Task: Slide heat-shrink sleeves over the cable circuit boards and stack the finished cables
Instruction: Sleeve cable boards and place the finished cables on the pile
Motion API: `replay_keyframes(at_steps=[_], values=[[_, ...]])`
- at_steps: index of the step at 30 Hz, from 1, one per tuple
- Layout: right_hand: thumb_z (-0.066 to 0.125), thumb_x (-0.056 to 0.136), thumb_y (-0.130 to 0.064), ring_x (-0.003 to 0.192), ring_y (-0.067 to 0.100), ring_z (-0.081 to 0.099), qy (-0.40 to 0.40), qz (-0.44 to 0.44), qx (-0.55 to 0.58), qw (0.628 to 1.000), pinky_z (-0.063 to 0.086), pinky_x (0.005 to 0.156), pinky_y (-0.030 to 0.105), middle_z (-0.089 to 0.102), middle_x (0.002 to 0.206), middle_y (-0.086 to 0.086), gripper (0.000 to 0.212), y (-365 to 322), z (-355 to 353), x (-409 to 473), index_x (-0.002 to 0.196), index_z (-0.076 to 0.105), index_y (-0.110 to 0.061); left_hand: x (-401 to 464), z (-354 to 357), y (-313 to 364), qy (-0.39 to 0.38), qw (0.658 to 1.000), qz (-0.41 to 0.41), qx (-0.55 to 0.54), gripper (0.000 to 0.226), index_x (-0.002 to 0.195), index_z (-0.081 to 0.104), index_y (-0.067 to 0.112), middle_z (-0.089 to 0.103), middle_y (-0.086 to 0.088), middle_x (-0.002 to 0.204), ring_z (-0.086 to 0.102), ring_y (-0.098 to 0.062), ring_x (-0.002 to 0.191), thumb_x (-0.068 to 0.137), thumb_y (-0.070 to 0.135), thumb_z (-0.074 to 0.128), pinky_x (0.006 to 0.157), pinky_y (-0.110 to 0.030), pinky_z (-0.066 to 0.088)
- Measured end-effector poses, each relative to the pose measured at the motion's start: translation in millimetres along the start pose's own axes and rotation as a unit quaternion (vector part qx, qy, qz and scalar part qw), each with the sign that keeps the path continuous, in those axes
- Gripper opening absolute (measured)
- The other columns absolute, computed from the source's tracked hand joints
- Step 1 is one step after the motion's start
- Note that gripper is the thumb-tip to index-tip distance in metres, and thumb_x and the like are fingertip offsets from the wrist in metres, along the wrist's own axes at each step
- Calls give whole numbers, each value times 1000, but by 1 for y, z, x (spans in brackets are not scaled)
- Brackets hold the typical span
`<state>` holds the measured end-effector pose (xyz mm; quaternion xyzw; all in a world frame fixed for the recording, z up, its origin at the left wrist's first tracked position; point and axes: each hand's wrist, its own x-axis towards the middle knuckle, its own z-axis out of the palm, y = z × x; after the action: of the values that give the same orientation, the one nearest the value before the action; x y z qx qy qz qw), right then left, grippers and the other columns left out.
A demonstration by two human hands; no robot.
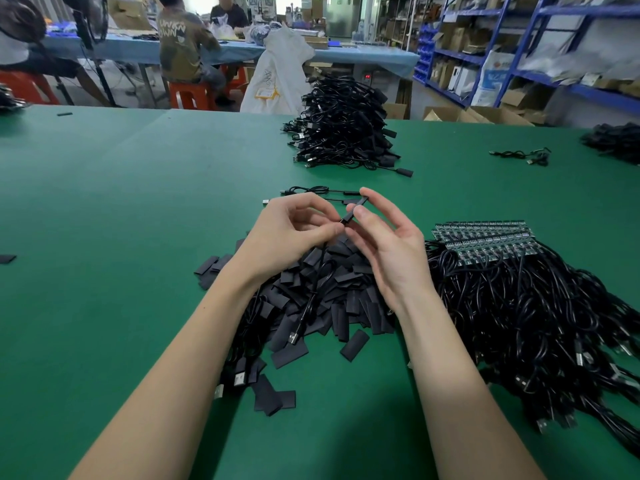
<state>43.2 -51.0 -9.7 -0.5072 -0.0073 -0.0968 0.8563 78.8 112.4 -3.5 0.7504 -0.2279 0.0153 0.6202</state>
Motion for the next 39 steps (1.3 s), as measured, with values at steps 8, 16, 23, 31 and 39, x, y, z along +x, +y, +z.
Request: replay_keyframes(at_steps=[8,16,23,31,39], values=[[69,92,-1,93,16,72,4,9,23,1000,58,79,23,77,97,10,25,4,0,2,110,75,-17,1,0,-1,9,1000,-1,-17,11,88,71,14,76,-4,78,68,-10,65,85,9,80,66,-17,52],[68,92,1,90,15,74,20,11,47,999,58,78,22,78,93,9,24,6,2,3,109,74,-15,1,0,0,6,1000,-1,-27,11,91,71,14,75,-3,78,69,-10,68,86,11,80,67,-18,53],[68,92,2,85,12,73,82,26,99,991,60,81,24,76,90,8,22,0,-4,4,110,73,-8,-1,-2,-4,-74,995,-64,16,9,97,71,14,76,-13,91,66,-17,82,92,20,74,91,-33,58],[62,101,-21,95,25,76,89,75,65,991,63,80,30,79,101,9,20,-6,-13,5,121,60,-17,15,0,14,-9,998,-57,9,8,92,71,21,68,-3,79,59,-12,68,98,19,66,64,-22,50],[61,101,-24,82,16,76,76,111,2,991,60,68,24,80,98,3,20,-2,-15,6,118,65,-14,126,-21,16,26,938,7,345,10,91,69,25,61,6,75,56,-1,64,98,21,63,60,-14,42]])
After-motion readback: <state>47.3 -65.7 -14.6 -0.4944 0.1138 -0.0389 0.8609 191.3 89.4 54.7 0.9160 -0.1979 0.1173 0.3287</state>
